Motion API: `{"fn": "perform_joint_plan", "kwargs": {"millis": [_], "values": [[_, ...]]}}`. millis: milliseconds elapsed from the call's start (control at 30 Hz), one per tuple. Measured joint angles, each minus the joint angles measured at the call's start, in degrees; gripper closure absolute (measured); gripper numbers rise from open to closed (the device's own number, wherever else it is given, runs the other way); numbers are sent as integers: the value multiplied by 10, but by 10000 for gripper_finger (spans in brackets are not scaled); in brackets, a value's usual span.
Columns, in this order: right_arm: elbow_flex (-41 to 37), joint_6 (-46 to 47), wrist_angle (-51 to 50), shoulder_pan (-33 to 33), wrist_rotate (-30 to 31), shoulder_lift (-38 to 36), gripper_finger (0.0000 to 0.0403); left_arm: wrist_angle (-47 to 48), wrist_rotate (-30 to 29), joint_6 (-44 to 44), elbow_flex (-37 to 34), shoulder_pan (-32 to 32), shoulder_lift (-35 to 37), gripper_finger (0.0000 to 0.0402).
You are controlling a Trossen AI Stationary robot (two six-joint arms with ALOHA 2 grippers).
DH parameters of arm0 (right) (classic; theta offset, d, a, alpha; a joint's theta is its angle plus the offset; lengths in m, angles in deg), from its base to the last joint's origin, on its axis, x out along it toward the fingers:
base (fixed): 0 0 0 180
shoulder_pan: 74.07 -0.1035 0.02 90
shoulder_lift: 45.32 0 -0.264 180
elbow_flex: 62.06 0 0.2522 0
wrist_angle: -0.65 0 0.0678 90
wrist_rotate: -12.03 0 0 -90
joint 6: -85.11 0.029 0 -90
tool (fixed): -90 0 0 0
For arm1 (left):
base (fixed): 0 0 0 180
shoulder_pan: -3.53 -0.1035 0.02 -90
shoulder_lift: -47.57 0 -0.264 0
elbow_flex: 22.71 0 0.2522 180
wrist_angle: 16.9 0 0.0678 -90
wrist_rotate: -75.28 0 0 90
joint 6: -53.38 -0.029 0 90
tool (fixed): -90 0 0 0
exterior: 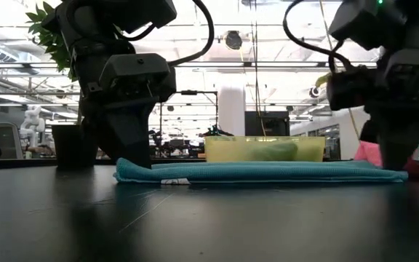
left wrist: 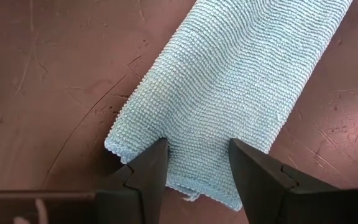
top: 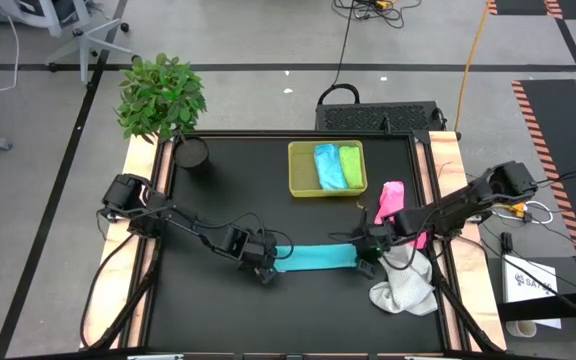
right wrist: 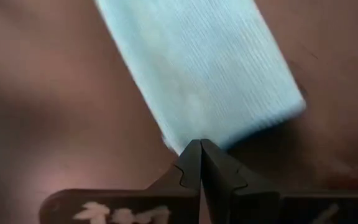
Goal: Fold microfiber towels
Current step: Fold the blue microfiber cloth
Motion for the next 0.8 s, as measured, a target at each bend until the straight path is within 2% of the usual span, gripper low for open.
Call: {"fn": "perform_joint_plan", "kwargs": {"millis": [100, 300, 400, 600, 700, 800], "values": [[0, 0, -23, 1, 20, -23, 403, 0, 0, 0, 0, 0, 0, 225], [5, 19, 29, 6, 74, -93, 403, -2, -2, 0, 0, 0, 0, 225], [7, 18, 53, 7, 98, -105, 403, -2, -2, 0, 0, 0, 0, 225], [6, 19, 61, 7, 103, -61, 403, -3, -3, 0, 0, 0, 0, 225], [6, 25, 125, 9, 116, -22, 403, -5, -4, 0, 0, 0, 0, 225], [7, 26, 242, 19, 121, 21, 403, -5, -5, 1, 0, 0, 0, 225]]}}
